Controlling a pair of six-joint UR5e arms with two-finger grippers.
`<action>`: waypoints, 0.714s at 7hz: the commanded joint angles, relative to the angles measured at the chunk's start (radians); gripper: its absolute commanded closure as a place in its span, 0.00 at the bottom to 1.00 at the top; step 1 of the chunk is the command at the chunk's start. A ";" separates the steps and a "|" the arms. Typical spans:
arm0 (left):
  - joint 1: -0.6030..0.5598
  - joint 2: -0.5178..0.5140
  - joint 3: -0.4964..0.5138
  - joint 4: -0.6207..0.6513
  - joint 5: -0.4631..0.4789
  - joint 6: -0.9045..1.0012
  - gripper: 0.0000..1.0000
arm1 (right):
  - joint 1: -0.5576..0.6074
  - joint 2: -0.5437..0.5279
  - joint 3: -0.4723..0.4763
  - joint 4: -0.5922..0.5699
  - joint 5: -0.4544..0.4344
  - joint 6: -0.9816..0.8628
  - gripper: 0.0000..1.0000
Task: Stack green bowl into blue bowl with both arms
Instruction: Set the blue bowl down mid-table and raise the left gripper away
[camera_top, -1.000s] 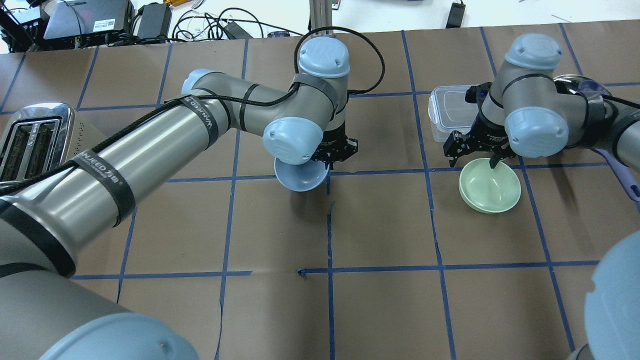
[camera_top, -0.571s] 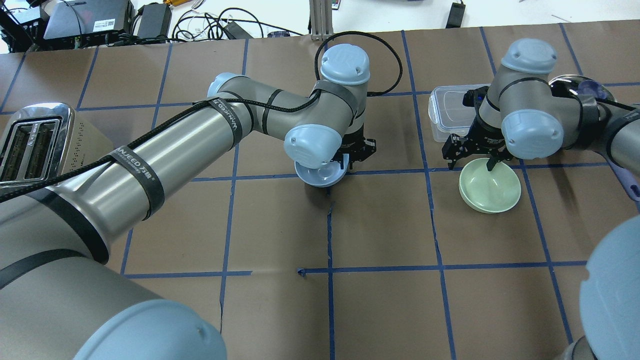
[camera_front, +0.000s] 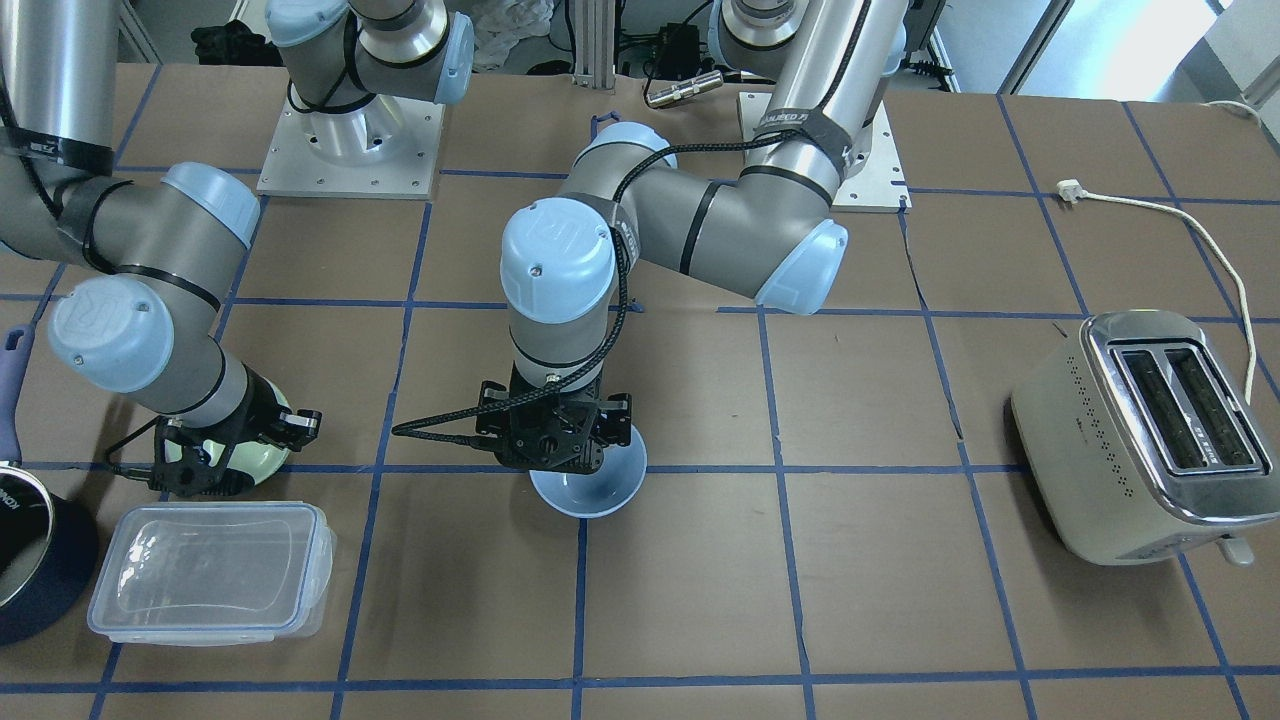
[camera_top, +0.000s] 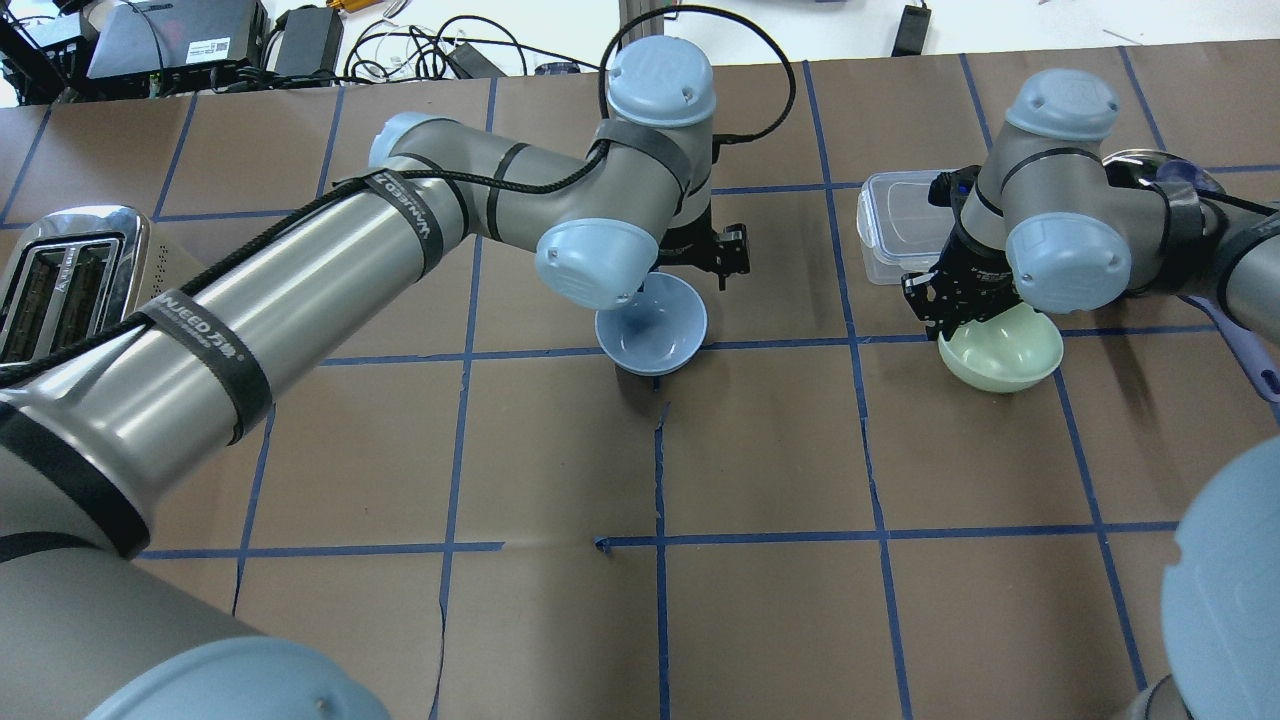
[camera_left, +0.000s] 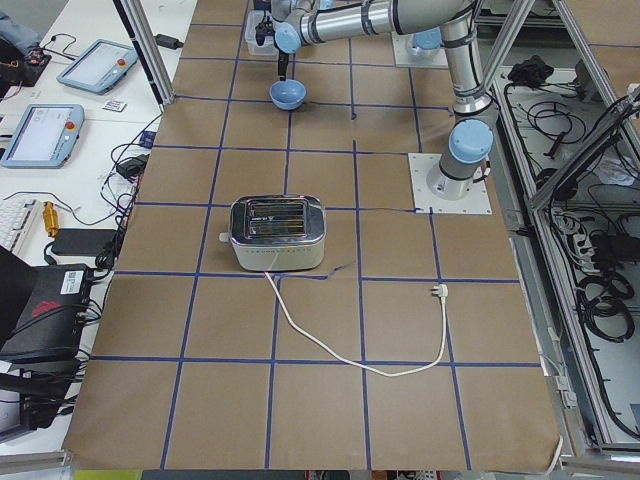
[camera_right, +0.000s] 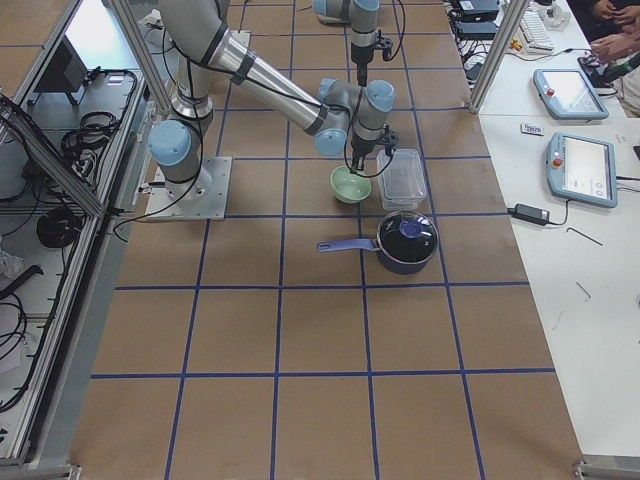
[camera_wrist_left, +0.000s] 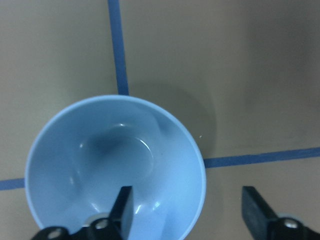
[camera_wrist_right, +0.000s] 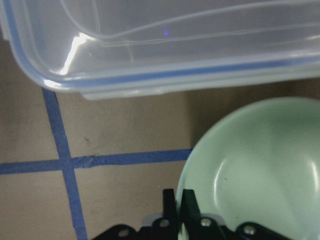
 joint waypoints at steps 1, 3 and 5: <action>0.104 0.099 0.016 -0.173 0.002 0.076 0.00 | -0.001 -0.010 -0.004 0.001 -0.010 -0.005 1.00; 0.138 0.231 0.010 -0.308 0.000 0.121 0.00 | 0.001 -0.027 -0.039 0.016 -0.003 -0.005 1.00; 0.139 0.334 0.003 -0.322 0.003 0.161 0.00 | 0.009 -0.076 -0.038 0.026 -0.001 0.009 1.00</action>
